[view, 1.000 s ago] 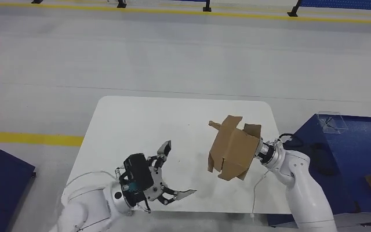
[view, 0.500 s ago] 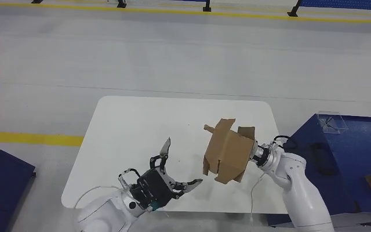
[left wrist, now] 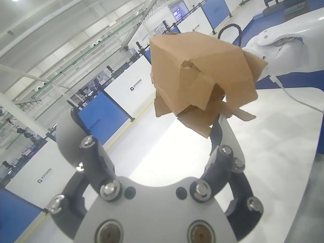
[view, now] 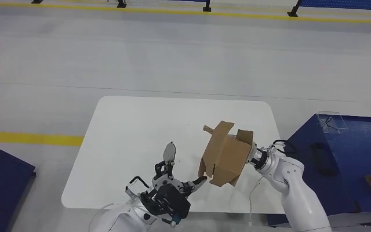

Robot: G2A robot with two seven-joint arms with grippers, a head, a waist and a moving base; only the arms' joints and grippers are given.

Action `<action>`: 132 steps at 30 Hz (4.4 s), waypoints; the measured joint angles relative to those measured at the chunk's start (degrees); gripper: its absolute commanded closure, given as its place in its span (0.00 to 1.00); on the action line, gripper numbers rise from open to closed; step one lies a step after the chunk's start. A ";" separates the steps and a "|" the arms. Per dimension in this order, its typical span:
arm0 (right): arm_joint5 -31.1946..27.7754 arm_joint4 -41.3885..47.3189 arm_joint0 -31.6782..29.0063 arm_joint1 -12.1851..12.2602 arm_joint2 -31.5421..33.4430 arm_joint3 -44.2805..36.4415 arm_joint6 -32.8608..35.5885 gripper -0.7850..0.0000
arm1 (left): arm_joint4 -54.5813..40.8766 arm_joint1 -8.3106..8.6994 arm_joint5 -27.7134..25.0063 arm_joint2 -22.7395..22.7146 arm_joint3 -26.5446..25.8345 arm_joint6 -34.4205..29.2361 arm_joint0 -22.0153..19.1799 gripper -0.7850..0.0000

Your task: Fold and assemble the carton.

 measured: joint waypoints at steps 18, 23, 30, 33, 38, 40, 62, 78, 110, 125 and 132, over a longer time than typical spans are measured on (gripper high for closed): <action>-1.55 -2.41 -2.07 0.07 -1.54 -1.98 1.74 1.00 | 2.96 -1.15 3.98 2.55 0.24 0.05 -0.73 0.07; -3.67 -2.95 -2.88 -0.09 -2.39 -2.78 3.09 1.00 | 3.56 -1.61 5.13 3.76 0.89 0.34 -1.37 0.24; -5.25 -3.53 -3.41 -0.19 -2.96 -3.24 4.47 1.00 | 1.85 -2.09 6.34 3.72 1.63 0.71 -1.64 0.53; -5.58 -3.82 -3.51 -0.21 -3.14 -3.45 4.75 1.00 | 0.84 -2.20 5.70 3.45 1.84 1.03 -1.72 0.81; -5.13 -4.98 -3.35 -0.20 -3.87 -3.68 4.44 0.00 | 0.16 -2.32 5.29 2.77 1.87 1.85 -1.67 1.00; -5.11 -4.97 -3.35 -0.20 -3.86 -3.68 4.43 0.00 | 0.33 -2.33 5.20 2.50 1.82 2.28 -1.67 1.00; -11.15 -19.40 -3.77 2.23 8.84 -2.89 19.66 0.00 | -57.37 -3.36 -9.16 -7.82 8.69 -18.49 -7.15 1.00; -12.19 -19.84 -5.70 2.77 12.28 -5.98 25.72 0.00 | -97.95 -3.77 -9.79 -8.32 18.95 -36.46 -14.11 1.00; -17.95 -34.42 -9.56 4.88 14.28 -10.22 39.16 0.00 | -154.41 -5.66 41.84 -0.56 34.58 -53.24 -27.19 1.00; -14.28 -34.82 -7.93 5.01 8.73 -12.56 30.41 0.00 | -154.39 -5.31 41.93 0.73 34.81 -53.83 -26.90 1.00; -15.85 -36.20 -7.10 5.21 8.03 -11.61 29.36 0.00 | -155.20 -5.11 41.46 0.27 35.35 -54.20 -27.04 1.00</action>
